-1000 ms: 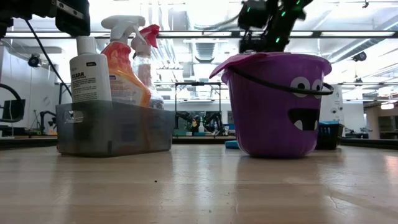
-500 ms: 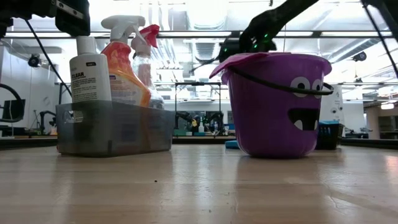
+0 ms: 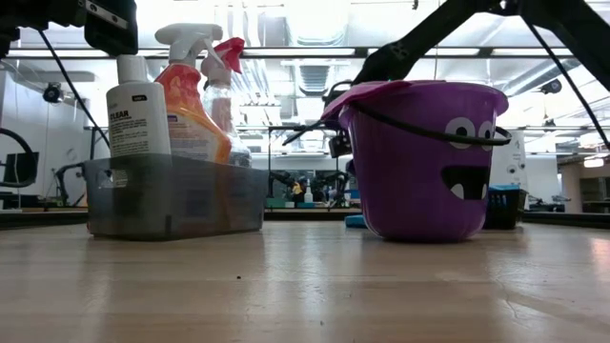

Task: Pick & Place Kitchen Items
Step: Put the blue sponge wipe into the black bin

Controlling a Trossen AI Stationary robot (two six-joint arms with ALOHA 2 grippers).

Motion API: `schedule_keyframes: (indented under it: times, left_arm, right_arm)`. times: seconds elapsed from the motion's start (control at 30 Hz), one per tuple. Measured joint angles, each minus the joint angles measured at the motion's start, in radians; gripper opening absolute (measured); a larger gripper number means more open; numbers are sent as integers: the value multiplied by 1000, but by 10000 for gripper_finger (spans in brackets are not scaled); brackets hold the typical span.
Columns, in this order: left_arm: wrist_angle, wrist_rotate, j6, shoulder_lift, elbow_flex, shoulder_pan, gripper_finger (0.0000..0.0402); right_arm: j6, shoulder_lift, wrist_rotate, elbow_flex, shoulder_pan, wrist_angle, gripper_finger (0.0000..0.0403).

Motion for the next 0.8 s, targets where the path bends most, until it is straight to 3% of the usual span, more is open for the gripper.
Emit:
schedule_keyframes:
  times: [0.53,0.63,0.77,0.8]
  left_arm:
    - [0,0,1,0,0,0,1]
    - [-1,0,3,0,0,0,1]
    - [-2,0,5,0,0,0,1]
    - [-2,0,5,0,0,0,1]
  right_arm:
    - [-88,61,4,0,-1,-41,201]
    - [-103,64,7,-1,-1,-59,152]
    - [-126,58,12,-1,-1,-72,42]
    - [-127,56,13,-1,-1,-77,34]
